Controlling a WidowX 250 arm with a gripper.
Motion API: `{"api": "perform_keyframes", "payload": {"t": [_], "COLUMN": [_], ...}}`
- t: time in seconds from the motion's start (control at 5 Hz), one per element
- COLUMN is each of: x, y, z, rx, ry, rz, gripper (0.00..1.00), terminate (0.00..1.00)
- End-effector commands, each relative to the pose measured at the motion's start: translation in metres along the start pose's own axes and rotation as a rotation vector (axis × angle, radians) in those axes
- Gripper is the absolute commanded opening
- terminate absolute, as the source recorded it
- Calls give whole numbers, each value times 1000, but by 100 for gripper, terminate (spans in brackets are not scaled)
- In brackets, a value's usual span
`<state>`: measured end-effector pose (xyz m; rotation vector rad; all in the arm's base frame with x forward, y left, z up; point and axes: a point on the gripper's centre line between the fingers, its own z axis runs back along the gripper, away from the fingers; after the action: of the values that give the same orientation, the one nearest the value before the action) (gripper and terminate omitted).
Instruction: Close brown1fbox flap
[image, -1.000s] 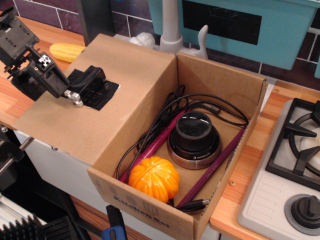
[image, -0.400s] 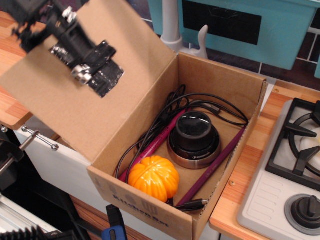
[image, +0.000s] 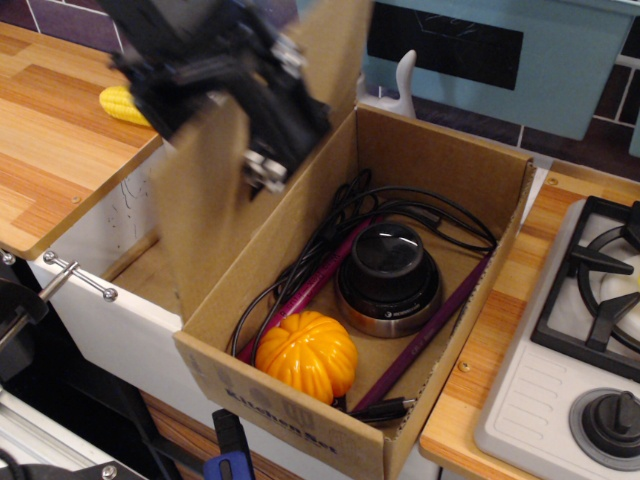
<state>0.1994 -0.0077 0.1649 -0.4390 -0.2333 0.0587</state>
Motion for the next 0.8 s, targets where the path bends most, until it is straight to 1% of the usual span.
{"api": "perform_keyframes", "payload": {"t": [0.0,0.2,0.4,0.6], "x": [-9,-6,2,-1], "y": [-43,-63,-60,-55], "z": [-23,-39,-42,-38], "rx": [-58,-113,-158,-114], "ry": [-92,-161,-136,-109], "rz": [133,157,155,161], "gripper": [100,100,100,100], "terminate": [0,0,0,0]}}
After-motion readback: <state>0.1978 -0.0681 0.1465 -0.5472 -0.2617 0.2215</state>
